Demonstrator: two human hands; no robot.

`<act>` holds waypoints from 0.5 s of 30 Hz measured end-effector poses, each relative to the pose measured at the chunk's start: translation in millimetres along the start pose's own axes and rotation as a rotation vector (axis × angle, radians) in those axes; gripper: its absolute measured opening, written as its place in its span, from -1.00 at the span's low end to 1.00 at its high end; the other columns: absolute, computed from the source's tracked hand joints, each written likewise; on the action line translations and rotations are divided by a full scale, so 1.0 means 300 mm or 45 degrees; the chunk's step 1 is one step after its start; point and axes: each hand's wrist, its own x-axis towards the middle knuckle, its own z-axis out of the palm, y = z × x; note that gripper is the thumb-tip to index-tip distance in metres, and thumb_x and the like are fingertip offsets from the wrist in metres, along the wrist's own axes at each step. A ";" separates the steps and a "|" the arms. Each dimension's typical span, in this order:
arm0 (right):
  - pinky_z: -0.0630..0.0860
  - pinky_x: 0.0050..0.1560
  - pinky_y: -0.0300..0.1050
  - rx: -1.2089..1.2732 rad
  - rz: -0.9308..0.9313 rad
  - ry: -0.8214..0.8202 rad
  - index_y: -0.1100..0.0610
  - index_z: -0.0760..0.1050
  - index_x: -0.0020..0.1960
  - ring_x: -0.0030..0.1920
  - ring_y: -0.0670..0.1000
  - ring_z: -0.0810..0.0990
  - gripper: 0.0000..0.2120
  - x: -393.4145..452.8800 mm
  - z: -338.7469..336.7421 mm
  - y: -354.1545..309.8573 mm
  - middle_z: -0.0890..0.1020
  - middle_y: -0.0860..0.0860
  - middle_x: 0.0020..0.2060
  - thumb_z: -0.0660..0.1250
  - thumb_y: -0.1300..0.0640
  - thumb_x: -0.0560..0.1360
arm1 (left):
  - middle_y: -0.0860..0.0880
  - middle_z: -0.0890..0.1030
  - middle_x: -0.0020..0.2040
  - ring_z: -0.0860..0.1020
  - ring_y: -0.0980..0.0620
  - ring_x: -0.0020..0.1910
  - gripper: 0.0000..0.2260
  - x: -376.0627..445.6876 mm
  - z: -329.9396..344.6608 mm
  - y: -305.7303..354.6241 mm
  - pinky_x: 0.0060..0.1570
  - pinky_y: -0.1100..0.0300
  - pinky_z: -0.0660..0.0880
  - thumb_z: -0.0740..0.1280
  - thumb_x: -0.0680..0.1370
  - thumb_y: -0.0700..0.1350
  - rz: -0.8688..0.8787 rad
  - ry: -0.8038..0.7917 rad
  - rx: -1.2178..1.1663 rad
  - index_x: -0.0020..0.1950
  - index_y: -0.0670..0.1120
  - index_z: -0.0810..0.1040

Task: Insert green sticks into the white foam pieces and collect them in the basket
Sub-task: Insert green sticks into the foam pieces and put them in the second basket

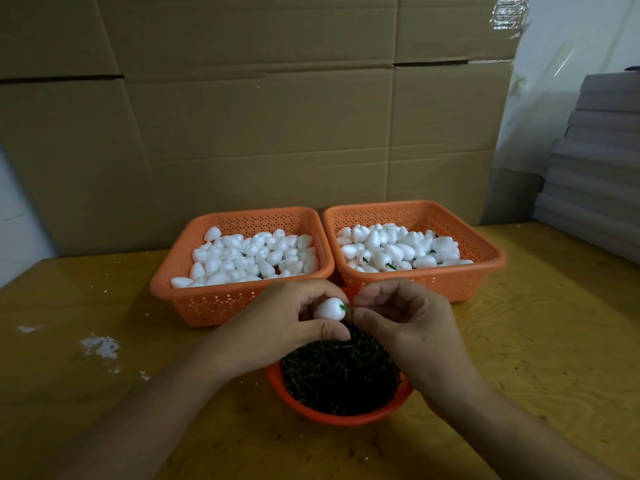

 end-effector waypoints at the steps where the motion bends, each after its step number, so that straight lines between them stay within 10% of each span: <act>1: 0.64 -0.09 -0.15 0.004 -0.003 0.004 0.11 0.63 -0.14 -0.16 -0.01 0.71 -0.82 0.001 0.001 0.003 0.72 0.03 -0.21 0.51 0.36 0.40 | 0.08 0.67 0.00 0.66 0.06 0.02 -0.67 0.000 0.000 0.002 0.00 -0.01 0.63 0.47 0.41 0.27 -0.001 0.009 -0.003 0.10 0.18 0.59; 6: 0.65 -0.12 0.03 -0.083 -0.057 0.030 0.05 0.62 -0.14 -0.23 0.03 0.70 -0.80 0.001 0.003 0.018 0.70 0.03 -0.26 0.49 0.35 0.43 | 0.03 0.70 -0.07 0.66 -0.01 -0.03 -0.57 0.000 0.005 0.006 0.07 -0.20 0.57 0.45 0.34 0.36 -0.057 0.049 0.042 0.11 0.24 0.46; 15: 0.57 -0.10 -0.34 -0.558 -0.488 0.040 -0.01 0.60 0.05 -0.08 -0.22 0.64 -0.72 -0.028 -0.001 0.021 0.64 -0.25 -0.16 0.49 0.30 0.45 | 0.05 0.67 -0.07 0.64 -0.01 -0.08 -0.64 0.001 0.006 0.006 -0.04 -0.15 0.58 0.48 0.35 0.27 -0.040 0.082 0.077 0.07 0.20 0.54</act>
